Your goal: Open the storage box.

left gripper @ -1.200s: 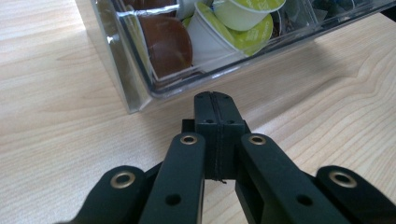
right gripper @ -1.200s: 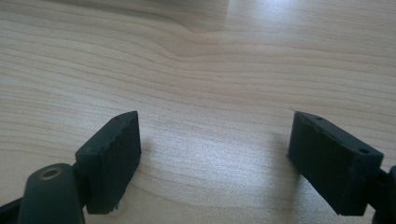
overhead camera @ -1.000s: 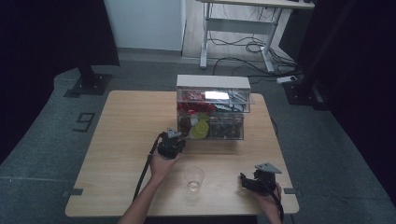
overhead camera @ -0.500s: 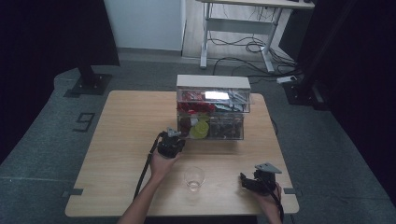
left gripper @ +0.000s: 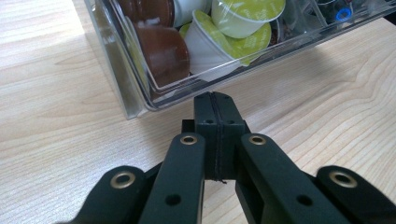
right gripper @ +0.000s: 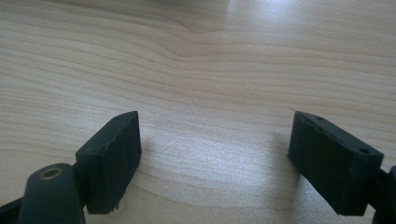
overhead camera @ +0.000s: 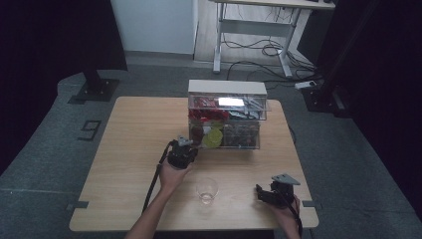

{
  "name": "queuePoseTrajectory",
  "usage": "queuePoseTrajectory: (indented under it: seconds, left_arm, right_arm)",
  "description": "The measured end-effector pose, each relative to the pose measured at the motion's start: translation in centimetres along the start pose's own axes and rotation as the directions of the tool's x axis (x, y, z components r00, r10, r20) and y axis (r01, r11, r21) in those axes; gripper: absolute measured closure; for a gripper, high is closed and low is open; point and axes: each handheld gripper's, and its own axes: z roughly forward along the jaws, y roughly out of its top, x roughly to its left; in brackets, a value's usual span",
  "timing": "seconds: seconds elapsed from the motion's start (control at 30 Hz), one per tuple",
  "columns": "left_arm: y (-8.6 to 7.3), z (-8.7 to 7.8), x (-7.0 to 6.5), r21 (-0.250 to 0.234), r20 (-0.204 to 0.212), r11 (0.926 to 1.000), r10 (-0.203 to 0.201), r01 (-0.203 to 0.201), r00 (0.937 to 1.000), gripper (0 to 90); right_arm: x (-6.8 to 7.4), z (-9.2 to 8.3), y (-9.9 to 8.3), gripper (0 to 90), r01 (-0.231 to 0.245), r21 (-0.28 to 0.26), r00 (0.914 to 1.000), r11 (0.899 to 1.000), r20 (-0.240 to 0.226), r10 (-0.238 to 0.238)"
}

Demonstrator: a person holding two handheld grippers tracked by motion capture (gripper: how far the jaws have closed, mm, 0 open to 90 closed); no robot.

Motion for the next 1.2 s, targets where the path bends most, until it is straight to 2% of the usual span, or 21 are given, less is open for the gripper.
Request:
queuePoseTrajectory:
  seconds: [0.17, 0.5, 0.73, 1.13, 1.2]
  left_arm:
    - [0.5, -0.8, -0.2, -0.031, -0.008, 0.9995, 0.004, -0.004, 1.0000, 90.0]
    - [1.2, -1.2, -0.5, -0.052, -0.011, 0.9986, 0.013, -0.014, 0.9998, 89.9]
    - [1.4, -1.2, -0.4, -0.039, -0.014, 0.9992, 0.012, -0.013, 0.9998, 90.0]
    - [2.6, -1.9, -0.5, -0.075, -0.022, 0.9970, 0.019, -0.021, 0.9996, 90.0]
    - [2.8, -1.8, -0.4, -0.082, -0.020, 0.9966, 0.008, -0.009, 0.9998, 90.0]
  right_arm:
    - [0.0, 0.0, 0.0, 17.2, 0.000, 0.000, 1.0000, 1.000, 0.000, 0.000]
    - [0.0, 0.0, 0.0, 17.2, 0.000, 0.000, 1.0000, 1.000, 0.000, 0.000]
    - [0.0, 0.0, 0.0, 17.2, 0.000, 0.000, 1.0000, 1.000, 0.000, 0.000]
    - [0.0, 0.0, 0.0, 17.2, 0.003, 0.000, 1.0000, 1.000, 0.000, -0.003]
    - [0.0, 0.0, 0.0, 17.2, 0.003, 0.000, 1.0000, 1.000, -0.001, -0.003]
